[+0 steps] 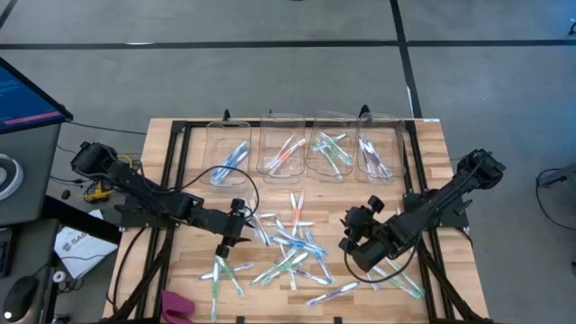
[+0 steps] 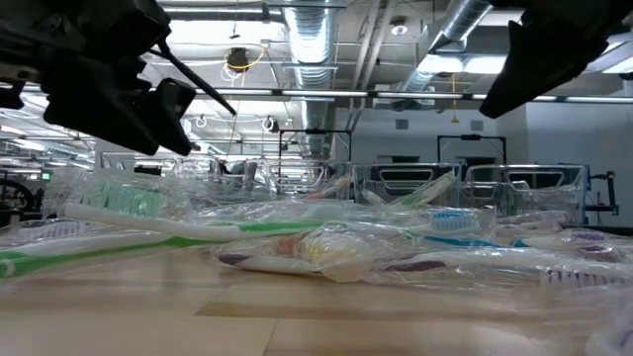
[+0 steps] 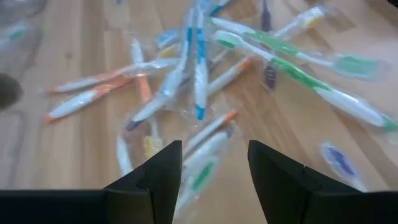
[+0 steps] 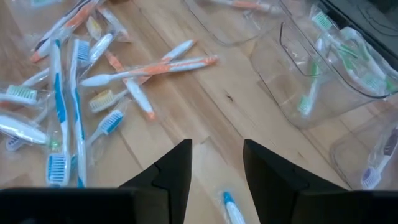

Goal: Pick & Place Toothbrushes
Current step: Put the orange toothbrush into the middle left transparent bin

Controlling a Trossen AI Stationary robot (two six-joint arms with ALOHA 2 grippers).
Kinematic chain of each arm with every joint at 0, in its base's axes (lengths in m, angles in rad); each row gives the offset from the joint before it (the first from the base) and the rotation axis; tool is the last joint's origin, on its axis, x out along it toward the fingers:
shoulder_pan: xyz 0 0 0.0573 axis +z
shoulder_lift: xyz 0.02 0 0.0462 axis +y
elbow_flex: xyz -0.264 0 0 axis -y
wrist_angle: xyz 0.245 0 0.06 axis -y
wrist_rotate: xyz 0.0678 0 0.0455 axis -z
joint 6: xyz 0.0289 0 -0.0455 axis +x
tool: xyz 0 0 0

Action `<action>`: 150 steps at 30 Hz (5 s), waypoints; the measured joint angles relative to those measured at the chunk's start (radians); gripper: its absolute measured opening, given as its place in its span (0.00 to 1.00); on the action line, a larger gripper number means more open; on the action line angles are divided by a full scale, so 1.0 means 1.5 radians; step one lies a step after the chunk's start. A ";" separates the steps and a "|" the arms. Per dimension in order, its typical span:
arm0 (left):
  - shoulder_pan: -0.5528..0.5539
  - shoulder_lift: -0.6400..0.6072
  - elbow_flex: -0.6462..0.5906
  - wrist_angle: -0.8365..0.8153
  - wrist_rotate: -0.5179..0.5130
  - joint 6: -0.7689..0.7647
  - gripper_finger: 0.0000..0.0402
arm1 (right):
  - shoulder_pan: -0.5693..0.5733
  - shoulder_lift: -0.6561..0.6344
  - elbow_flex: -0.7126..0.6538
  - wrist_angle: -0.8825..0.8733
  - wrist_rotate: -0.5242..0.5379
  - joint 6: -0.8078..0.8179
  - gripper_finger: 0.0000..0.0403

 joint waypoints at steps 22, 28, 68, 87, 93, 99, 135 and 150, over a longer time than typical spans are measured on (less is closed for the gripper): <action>0.052 0.000 0.000 0.024 -0.100 0.042 0.44 | 0.039 0.000 0.000 0.053 -0.019 -0.112 0.35; 0.082 0.000 0.000 0.044 -0.088 0.047 0.44 | 0.038 0.000 0.000 0.106 -0.026 -0.114 0.34; 0.169 0.279 0.198 0.189 0.041 0.061 0.44 | -0.004 0.000 0.000 0.113 -0.036 -0.162 0.33; 0.173 0.298 0.196 0.167 0.059 0.039 0.44 | 0.000 0.000 0.000 0.116 -0.037 -0.168 0.32; 0.172 0.298 0.196 0.077 0.059 0.038 0.44 | 0.000 0.000 0.000 0.116 -0.037 -0.168 0.32; 0.172 0.282 0.195 -0.025 0.053 0.019 0.44 | 0.000 0.000 0.000 0.117 -0.037 -0.167 0.32; 0.124 0.274 0.197 -0.226 0.045 -0.141 0.44 | -0.001 0.000 -0.017 0.136 -0.038 -0.173 0.32; 0.116 0.273 0.197 -0.273 0.025 -0.169 0.34 | -0.001 0.000 -0.017 0.136 -0.038 -0.173 0.32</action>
